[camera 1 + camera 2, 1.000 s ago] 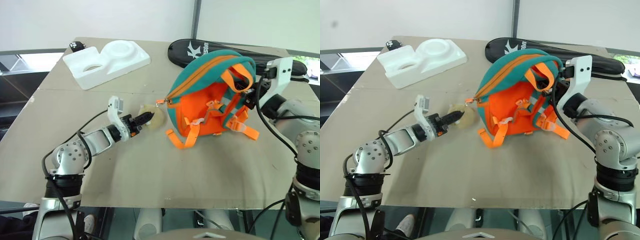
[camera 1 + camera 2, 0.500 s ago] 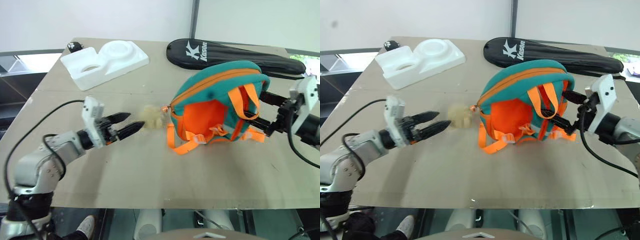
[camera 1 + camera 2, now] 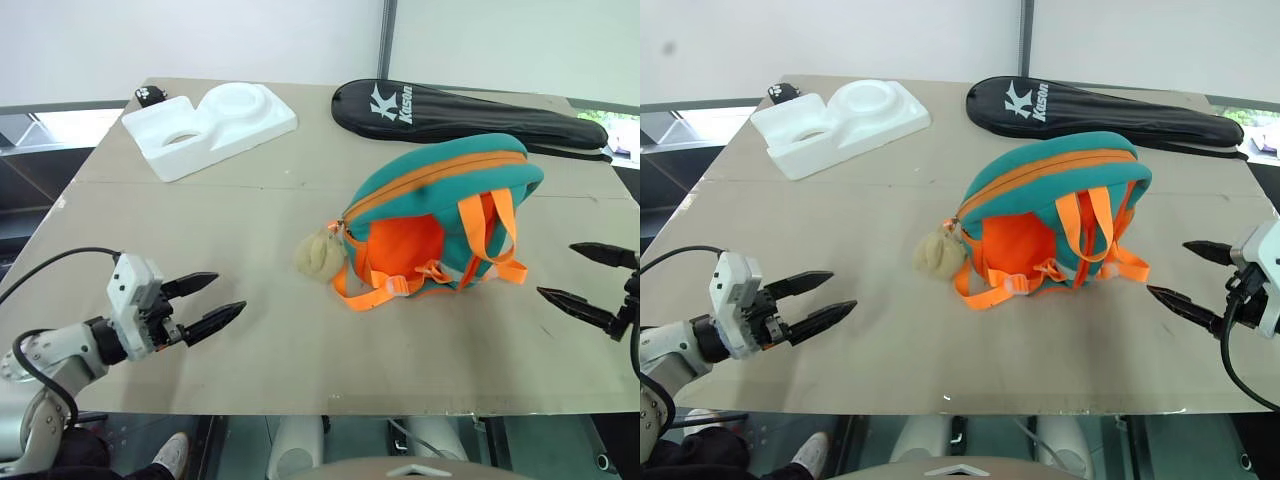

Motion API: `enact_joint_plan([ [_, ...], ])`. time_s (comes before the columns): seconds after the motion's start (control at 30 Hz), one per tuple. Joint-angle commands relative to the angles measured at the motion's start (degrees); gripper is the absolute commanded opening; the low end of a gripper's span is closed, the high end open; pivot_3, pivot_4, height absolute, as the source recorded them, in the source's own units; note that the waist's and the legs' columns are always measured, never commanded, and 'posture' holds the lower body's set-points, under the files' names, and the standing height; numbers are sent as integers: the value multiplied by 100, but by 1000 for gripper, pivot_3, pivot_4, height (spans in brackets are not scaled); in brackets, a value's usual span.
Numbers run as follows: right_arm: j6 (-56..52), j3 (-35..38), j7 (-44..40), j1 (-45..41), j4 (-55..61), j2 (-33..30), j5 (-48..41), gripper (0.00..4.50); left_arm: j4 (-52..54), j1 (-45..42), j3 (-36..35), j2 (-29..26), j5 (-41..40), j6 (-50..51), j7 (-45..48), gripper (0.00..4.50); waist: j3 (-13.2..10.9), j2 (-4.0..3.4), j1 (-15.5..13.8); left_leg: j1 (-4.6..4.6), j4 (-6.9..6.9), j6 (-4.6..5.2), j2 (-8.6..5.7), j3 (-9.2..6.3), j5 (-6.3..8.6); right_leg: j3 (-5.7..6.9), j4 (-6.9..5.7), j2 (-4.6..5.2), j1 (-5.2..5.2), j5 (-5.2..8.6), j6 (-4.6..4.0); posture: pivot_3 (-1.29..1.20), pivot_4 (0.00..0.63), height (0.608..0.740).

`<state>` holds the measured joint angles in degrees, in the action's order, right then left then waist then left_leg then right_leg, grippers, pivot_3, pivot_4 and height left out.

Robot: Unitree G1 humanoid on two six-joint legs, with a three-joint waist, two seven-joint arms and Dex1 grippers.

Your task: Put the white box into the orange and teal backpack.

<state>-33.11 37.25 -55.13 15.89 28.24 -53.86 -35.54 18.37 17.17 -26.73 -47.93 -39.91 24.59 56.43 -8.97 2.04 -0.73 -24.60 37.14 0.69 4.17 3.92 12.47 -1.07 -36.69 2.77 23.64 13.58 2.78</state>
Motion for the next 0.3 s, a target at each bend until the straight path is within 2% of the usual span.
enact_joint_plan([
  [0.03,281,429,-266,205,-23,25,97,4496,238,151,-329,42,-31,-123,129,4385,0,0,0,0,0,0,0,0,0,0,0,0,0,0,0,0,150,740],
  [0.17,819,516,-562,627,-529,184,478,4496,277,267,-429,49,-47,-98,207,4385,5,9,-18,-3,-1,0,0,-4,0,6,2,0,-1,1,-1,0,150,740],
  [0.3,882,487,-559,615,-580,227,471,4496,300,283,-451,-26,-65,71,185,4385,5,1,-3,1,0,0,-1,2,0,0,1,2,-1,1,1,0,150,740],
])
